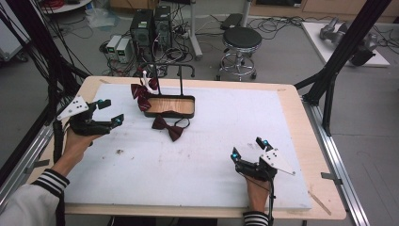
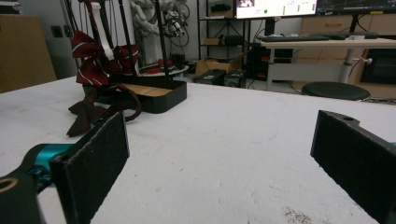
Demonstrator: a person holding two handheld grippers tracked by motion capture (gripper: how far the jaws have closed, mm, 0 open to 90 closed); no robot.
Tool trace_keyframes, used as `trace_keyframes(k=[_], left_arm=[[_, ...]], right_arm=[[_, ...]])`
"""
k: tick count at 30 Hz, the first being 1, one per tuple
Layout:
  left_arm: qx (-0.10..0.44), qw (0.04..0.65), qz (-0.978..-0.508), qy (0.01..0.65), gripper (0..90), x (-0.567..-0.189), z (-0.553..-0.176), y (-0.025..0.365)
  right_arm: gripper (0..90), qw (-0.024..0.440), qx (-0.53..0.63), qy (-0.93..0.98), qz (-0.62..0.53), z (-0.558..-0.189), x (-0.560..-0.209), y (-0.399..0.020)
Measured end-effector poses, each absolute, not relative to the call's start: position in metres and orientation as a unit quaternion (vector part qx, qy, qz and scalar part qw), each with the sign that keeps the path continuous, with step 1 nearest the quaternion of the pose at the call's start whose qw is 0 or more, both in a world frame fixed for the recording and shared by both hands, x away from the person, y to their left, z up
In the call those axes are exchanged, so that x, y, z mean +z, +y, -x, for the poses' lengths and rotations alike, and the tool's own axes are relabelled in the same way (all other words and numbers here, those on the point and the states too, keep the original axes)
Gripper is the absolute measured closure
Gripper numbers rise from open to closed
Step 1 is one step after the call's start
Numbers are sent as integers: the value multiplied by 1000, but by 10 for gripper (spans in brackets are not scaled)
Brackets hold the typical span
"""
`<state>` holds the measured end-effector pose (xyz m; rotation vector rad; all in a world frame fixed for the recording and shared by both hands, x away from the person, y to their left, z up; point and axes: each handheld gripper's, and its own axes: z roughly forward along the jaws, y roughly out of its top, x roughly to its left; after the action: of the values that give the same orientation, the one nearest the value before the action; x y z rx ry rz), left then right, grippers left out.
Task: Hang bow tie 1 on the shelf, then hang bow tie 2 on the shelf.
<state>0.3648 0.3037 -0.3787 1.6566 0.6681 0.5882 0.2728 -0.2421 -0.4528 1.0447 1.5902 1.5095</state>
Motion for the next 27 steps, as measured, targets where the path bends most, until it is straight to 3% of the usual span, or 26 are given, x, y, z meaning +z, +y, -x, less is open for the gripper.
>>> trace_keyframes(k=[27], left_arm=[[257,578,-724,275,169,-393,-348,305]], right_arm=[[35,347,583,613,-405,-272,-453,-242]])
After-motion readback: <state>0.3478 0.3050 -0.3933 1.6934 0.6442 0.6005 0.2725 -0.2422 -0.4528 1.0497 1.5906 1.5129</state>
